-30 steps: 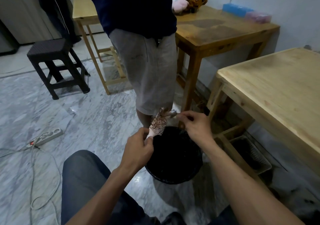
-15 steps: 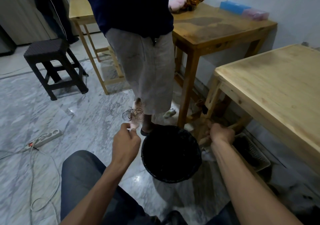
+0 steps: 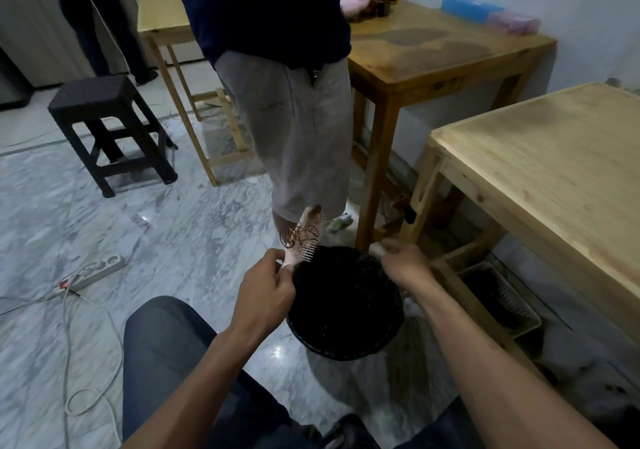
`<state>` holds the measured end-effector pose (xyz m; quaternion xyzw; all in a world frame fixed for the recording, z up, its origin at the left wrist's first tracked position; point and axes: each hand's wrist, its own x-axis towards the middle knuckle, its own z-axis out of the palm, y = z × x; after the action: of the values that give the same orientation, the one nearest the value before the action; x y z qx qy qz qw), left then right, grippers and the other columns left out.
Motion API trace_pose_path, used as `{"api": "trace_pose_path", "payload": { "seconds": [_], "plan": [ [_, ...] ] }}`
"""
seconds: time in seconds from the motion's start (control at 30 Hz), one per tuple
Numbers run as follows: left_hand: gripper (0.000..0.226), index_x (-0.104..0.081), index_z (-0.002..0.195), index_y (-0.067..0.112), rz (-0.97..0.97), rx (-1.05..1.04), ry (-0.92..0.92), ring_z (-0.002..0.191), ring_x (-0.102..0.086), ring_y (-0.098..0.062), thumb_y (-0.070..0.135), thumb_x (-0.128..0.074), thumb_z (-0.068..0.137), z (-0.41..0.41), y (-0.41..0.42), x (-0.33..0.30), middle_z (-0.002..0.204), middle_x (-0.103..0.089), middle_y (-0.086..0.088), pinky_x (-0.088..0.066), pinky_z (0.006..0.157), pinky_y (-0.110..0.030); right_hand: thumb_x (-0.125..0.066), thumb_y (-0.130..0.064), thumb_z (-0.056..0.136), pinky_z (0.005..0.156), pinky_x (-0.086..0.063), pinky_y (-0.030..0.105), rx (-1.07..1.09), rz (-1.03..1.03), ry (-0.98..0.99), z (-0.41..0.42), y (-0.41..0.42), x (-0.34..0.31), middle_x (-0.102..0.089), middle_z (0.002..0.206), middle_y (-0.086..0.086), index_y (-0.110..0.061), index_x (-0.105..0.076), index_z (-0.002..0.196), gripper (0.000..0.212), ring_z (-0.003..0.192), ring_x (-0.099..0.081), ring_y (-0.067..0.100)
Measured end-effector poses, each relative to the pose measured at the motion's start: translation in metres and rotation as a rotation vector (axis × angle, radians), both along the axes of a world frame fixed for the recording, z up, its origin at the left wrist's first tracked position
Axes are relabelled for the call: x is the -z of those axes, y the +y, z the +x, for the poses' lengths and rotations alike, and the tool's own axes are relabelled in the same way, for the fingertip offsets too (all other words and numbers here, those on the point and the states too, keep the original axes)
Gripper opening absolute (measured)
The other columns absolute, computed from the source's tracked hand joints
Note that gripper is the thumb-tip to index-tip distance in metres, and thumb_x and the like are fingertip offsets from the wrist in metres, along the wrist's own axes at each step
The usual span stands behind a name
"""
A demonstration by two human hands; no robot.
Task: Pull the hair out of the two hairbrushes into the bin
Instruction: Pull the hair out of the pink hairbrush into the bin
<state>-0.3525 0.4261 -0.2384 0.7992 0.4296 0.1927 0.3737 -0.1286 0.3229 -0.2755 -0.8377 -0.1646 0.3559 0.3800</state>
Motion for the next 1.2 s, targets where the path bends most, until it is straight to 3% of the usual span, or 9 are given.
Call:
{"api": "trace_pose_path", "payload": {
  "seconds": [0.1, 0.37, 0.43, 0.53, 0.7, 0.83, 0.93, 1.1, 1.2],
  "plan": [
    [0.010, -0.060, 0.104, 0.022, 0.009, 0.064, 0.024, 0.069, -0.062, -0.019, 0.020, -0.051, 0.101, 0.001, 0.000, 0.005, 0.084, -0.065, 0.004, -0.049, 0.063, -0.043, -0.056, -0.019, 0.101, 0.108, -0.047, 0.037, 0.106, 0.157, 0.057, -0.007, 0.006, -0.017, -0.060, 0.141, 0.000, -0.025, -0.062, 0.139, 0.039, 0.127, -0.058, 0.023],
    [0.013, -0.060, 0.109, 0.022, 0.049, 0.183, 0.019, 0.073, -0.064, -0.016, 0.021, -0.051, 0.100, 0.004, -0.003, 0.010, 0.087, -0.067, 0.003, -0.050, 0.068, -0.042, -0.080, -0.027, 0.088, 0.072, -0.051, 0.011, -0.075, 0.494, -0.096, -0.012, 0.025, -0.026, -0.076, 0.100, -0.006, -0.025, -0.078, 0.116, 0.029, 0.086, -0.070, -0.004],
    [0.014, -0.061, 0.110, 0.022, 0.061, 0.205, 0.022, 0.074, -0.064, -0.015, 0.021, -0.052, 0.099, 0.004, -0.002, 0.011, 0.088, -0.068, 0.003, -0.050, 0.068, -0.041, -0.080, -0.021, 0.088, 0.075, -0.051, 0.014, -0.043, 0.477, -0.162, -0.013, 0.032, -0.027, -0.077, 0.088, -0.008, -0.023, -0.082, 0.096, 0.009, 0.080, -0.070, -0.002],
    [0.014, -0.061, 0.110, 0.023, 0.049, 0.194, 0.030, 0.071, -0.063, -0.015, 0.021, -0.052, 0.099, 0.001, 0.000, 0.012, 0.088, -0.067, 0.004, -0.048, 0.065, -0.039, -0.078, -0.025, 0.090, 0.084, -0.059, 0.032, 0.139, 0.411, -0.164, -0.010, 0.037, -0.025, -0.076, 0.080, -0.009, -0.030, -0.078, 0.078, 0.013, 0.081, -0.071, 0.011],
    [0.012, -0.060, 0.107, 0.024, 0.035, 0.101, 0.039, 0.059, -0.057, -0.015, 0.020, -0.051, 0.100, -0.008, 0.008, 0.015, 0.080, -0.066, 0.007, -0.042, 0.056, -0.035, -0.073, -0.023, 0.094, 0.078, -0.061, 0.034, 0.525, 0.405, -0.008, 0.005, 0.024, -0.023, -0.076, 0.084, 0.002, -0.014, -0.081, 0.100, 0.013, 0.076, -0.069, 0.016],
    [0.012, -0.060, 0.108, 0.023, 0.015, 0.048, 0.023, 0.058, -0.058, -0.015, 0.019, -0.051, 0.100, -0.009, 0.013, 0.014, 0.079, -0.065, 0.007, -0.043, 0.055, -0.034, -0.069, -0.016, 0.097, 0.075, -0.054, 0.027, 0.257, 0.191, 0.002, 0.002, 0.011, -0.016, -0.075, 0.105, 0.003, -0.017, -0.079, 0.104, 0.013, 0.083, -0.068, 0.015],
    [0.011, -0.060, 0.106, 0.024, 0.016, 0.063, 0.011, 0.060, -0.058, -0.015, 0.020, -0.052, 0.100, -0.005, 0.011, 0.013, 0.081, -0.066, 0.006, -0.044, 0.056, -0.034, -0.055, -0.011, 0.101, 0.080, -0.049, 0.023, 0.047, 0.097, -0.057, -0.012, 0.010, -0.017, -0.065, 0.131, -0.003, -0.021, -0.067, 0.133, 0.035, 0.108, -0.064, 0.018],
    [0.011, -0.060, 0.106, 0.025, 0.027, 0.117, -0.005, 0.062, -0.059, -0.013, 0.022, -0.052, 0.100, -0.004, 0.009, 0.014, 0.083, -0.065, 0.010, -0.045, 0.059, -0.034, -0.065, -0.032, 0.100, 0.081, -0.063, 0.033, 0.042, 0.416, 0.223, -0.033, 0.024, -0.025, -0.070, 0.103, -0.012, -0.034, -0.062, 0.128, 0.029, 0.088, -0.076, 0.013],
    [0.011, -0.061, 0.106, 0.025, 0.047, 0.141, -0.003, 0.060, -0.059, -0.012, 0.022, -0.052, 0.100, -0.004, 0.007, 0.013, 0.083, -0.067, 0.008, -0.046, 0.060, -0.037, -0.075, -0.027, 0.092, 0.066, -0.060, 0.020, 0.051, 0.460, 0.110, -0.033, 0.034, -0.021, -0.077, 0.093, -0.001, -0.015, -0.075, 0.116, 0.026, 0.071, -0.073, 0.007]
  ]
}}
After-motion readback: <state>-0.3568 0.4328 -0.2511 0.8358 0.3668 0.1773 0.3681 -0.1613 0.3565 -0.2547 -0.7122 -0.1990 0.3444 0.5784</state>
